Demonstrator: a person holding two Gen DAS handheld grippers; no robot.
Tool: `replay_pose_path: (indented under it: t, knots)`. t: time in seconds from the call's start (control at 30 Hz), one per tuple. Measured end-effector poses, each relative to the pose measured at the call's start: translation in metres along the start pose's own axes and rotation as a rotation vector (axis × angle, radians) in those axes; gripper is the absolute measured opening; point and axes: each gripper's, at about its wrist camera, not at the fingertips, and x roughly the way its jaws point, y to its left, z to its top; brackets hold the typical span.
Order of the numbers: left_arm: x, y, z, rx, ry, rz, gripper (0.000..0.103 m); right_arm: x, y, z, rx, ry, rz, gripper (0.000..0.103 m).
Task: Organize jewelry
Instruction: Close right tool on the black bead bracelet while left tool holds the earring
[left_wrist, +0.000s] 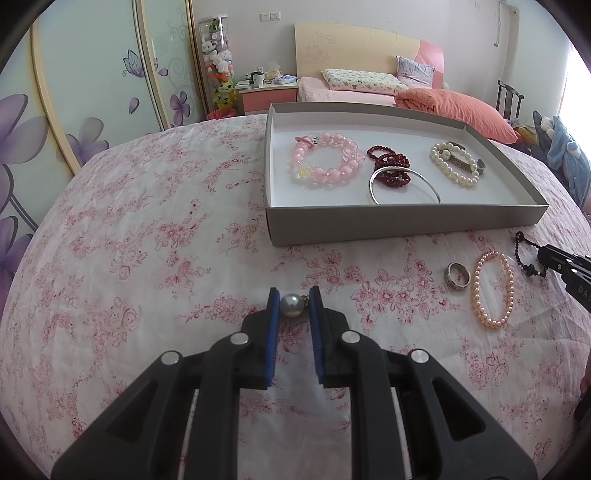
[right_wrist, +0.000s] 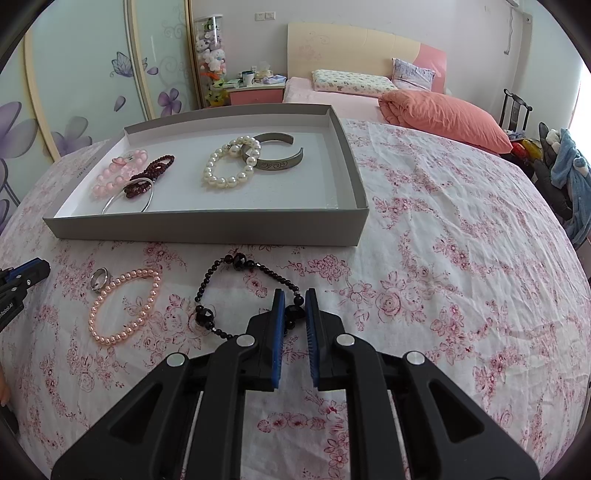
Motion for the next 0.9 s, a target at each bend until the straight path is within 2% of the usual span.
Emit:
replay_pose_path:
  t: [0.57,0.9]
  knots:
    - [0.0,-0.001,0.0,0.002,0.0,0.003,0.017,-0.001,-0.01,-0.001,0.049,0.001,0.053,0.013]
    - [0.0,-0.001,0.0,0.006,0.0,0.007,0.017,-0.001,-0.008,-0.001,0.042,0.002,0.041,0.013]
